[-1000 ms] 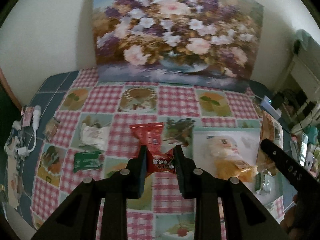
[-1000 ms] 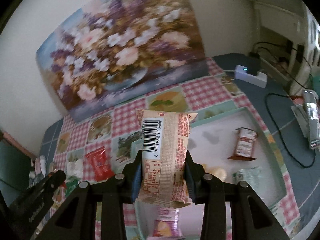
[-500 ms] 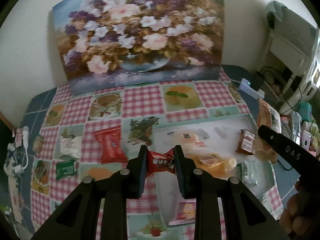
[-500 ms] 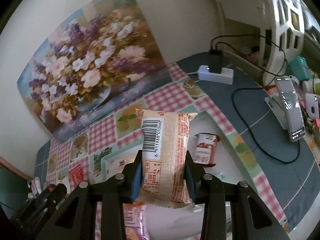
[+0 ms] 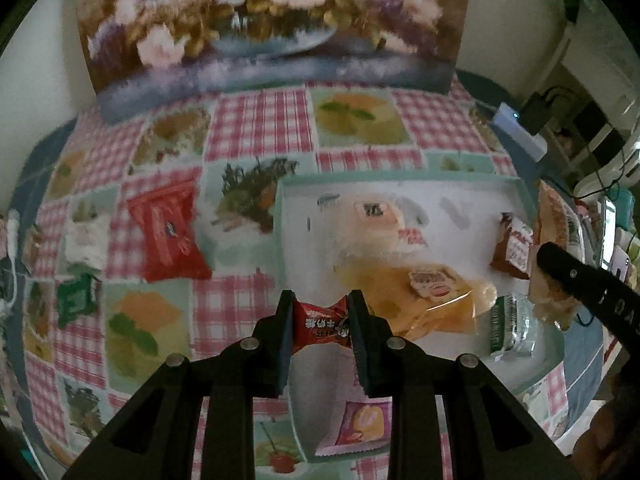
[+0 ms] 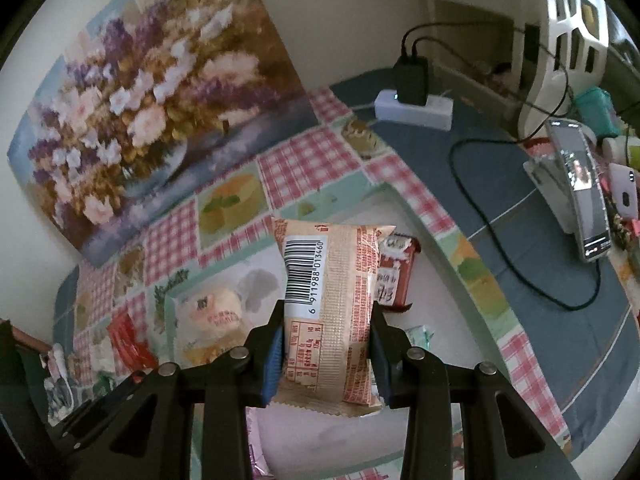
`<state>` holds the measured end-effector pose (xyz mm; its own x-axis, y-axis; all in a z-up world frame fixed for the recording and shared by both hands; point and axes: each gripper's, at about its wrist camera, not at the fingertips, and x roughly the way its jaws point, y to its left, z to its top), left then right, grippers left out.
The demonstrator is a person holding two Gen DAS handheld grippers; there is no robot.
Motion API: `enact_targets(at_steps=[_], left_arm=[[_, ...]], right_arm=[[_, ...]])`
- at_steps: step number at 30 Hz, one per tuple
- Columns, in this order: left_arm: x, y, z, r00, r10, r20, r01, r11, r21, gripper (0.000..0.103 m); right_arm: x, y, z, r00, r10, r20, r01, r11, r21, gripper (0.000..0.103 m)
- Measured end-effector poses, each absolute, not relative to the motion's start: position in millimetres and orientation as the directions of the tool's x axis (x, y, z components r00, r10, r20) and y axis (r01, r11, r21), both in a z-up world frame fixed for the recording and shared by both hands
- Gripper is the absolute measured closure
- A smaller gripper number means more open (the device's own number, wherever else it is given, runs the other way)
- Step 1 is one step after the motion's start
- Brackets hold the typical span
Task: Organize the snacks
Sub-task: 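Carry the red candy and cream bread pack over the white tray, then lower both snacks into the white tray and open both grippers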
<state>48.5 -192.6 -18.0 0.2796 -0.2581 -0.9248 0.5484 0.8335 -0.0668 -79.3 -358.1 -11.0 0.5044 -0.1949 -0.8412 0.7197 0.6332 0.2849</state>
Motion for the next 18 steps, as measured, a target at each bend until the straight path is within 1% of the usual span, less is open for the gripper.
enact_targets(at_steps=[9,14,18], left_arm=[[55,-200,-41,0.209,-0.252,-0.945,0.542,0.834,-0.102,0.075],[56,-204,-46,0.178,-0.281,-0.943,0.540,0.829,-0.146,0.075],[55,-208,-47,0.175,-0.285,-0.942,0.543,0.826,-0.148,0.075]], right_arm=[[-70,-354,-33,0.457,-0.159,-0.875,0.722,0.641,0.261,0.063],[-65,-352,-34,0.450,-0.159,-0.879,0.716,0.652,0.249,0.063],[-64,-351,-35,0.448,-0.161,-0.880,0.714,0.656,0.243,0.063]])
